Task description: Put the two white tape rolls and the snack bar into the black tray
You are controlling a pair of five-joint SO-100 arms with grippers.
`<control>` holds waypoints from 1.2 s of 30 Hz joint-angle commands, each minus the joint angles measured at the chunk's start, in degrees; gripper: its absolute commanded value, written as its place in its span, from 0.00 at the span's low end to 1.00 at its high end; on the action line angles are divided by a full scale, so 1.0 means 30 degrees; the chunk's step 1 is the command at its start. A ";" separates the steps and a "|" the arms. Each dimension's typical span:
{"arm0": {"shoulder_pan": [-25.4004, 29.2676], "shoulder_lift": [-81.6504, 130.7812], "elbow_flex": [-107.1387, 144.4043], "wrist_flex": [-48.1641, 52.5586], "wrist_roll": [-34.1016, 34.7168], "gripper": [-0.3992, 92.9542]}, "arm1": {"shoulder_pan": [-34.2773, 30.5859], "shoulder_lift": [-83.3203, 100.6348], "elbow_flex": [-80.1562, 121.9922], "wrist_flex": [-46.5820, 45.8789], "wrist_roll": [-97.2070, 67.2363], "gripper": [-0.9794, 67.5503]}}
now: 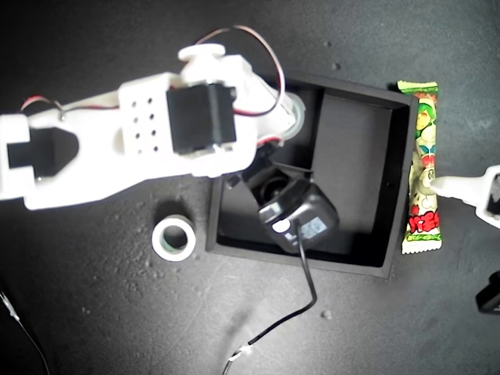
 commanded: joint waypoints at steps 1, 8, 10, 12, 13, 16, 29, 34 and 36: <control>0.0381 0.4687 0.2021 0.0322 -0.1406 0.13 | 0.0527 -0.1260 -0.0264 -0.1113 -0.0410 0.27; 0.1553 1.2949 0.9814 0.0264 -0.5684 0.12 | 0.1494 -0.3076 0.0586 -0.3516 -0.0703 0.26; 0.2520 1.4121 1.1104 0.0117 -0.6094 0.12 | 0.1904 -0.3340 0.0996 -0.4102 -0.0703 0.22; 0.3516 1.4531 1.2012 0.0117 -0.6943 0.12 | 0.2373 -0.3340 0.1582 -0.4658 -0.0674 0.17; 0.3955 1.4590 1.2627 0.0117 -0.7383 0.13 | 0.2637 -0.3340 0.1729 -0.4717 -0.0557 0.12; 0.4922 1.4648 1.5234 -0.0205 -0.8643 0.15 | 0.3164 -0.3105 0.1523 -0.3574 0.0176 0.01; 0.1934 2.1709 2.9063 -0.1963 -1.1543 0.10 | 0.3076 0.3662 -0.4072 0.6650 1.6816 0.01; 0.3809 2.6426 3.5156 -1.0693 -0.9346 0.12 | 0.2988 0.3896 -0.3691 0.2725 1.8955 0.01; 0.4980 2.7539 3.6650 -1.2949 -0.9346 0.12 | 0.3662 0.3779 -0.3428 0.0791 1.5381 0.01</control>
